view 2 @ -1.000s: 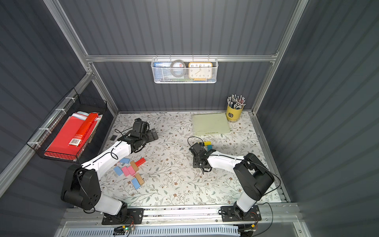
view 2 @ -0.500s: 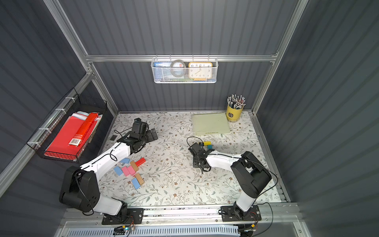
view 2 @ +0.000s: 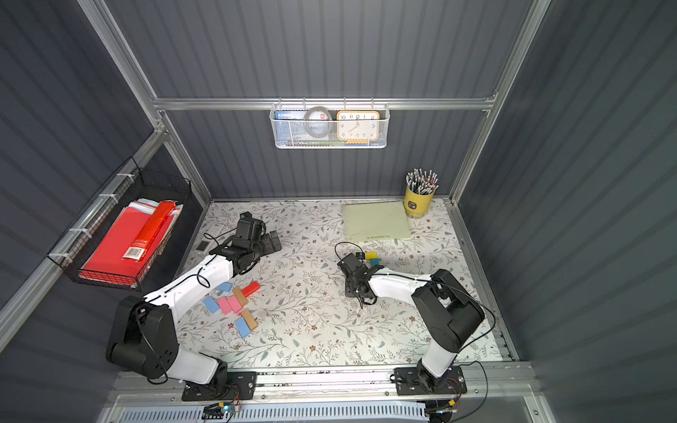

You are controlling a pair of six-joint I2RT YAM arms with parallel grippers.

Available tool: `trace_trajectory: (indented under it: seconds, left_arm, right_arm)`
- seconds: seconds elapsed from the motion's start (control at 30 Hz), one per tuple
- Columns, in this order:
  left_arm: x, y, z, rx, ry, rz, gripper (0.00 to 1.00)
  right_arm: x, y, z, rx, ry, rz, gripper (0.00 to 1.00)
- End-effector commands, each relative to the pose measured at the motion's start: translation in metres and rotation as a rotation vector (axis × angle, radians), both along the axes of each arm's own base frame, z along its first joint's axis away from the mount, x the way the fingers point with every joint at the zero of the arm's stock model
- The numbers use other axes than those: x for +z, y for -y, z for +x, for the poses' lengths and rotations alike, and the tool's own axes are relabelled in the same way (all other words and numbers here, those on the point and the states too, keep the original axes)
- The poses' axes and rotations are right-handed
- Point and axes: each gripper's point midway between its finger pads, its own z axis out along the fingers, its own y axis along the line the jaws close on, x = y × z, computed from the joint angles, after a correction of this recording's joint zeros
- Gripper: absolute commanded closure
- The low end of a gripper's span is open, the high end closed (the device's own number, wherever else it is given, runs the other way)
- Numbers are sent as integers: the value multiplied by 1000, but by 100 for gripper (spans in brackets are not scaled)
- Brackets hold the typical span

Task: Assemble the number 8 with building blocks
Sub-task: Assemble the building block at the center of the board.

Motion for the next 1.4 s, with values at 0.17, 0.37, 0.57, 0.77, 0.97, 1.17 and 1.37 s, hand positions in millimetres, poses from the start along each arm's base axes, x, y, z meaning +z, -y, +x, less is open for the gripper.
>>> trace_trajectory:
  seconds: [0.17, 0.37, 0.57, 0.77, 0.97, 1.17, 1.37]
  left_arm:
    - [-2, -8, -3, 15, -5, 25, 1]
    - [-2, -13, -6, 52, -9, 28, 1]
    - [-4, -22, -20, 122, -40, -2, 1]
    - [-5, -33, -39, 202, -92, -33, 1]
    - [-17, -53, -59, 293, -179, -51, 1]
    - [-40, -81, -78, 375, -261, -107, 1]
    - [-57, -113, -94, 478, -308, -154, 4]
  right_arm:
    - [-11, 8, -4, -4, -28, -38, 58]
    - [9, 6, -1, -5, 0, -17, 40]
    - [69, 0, 9, 16, 129, 69, 27]
    - [108, -3, 19, 79, 259, 93, 24]
    - [116, -17, 19, 132, 302, 174, 25]
    - [117, -26, 15, 175, 323, 238, 25]
    - [111, -23, 12, 186, 339, 232, 24]
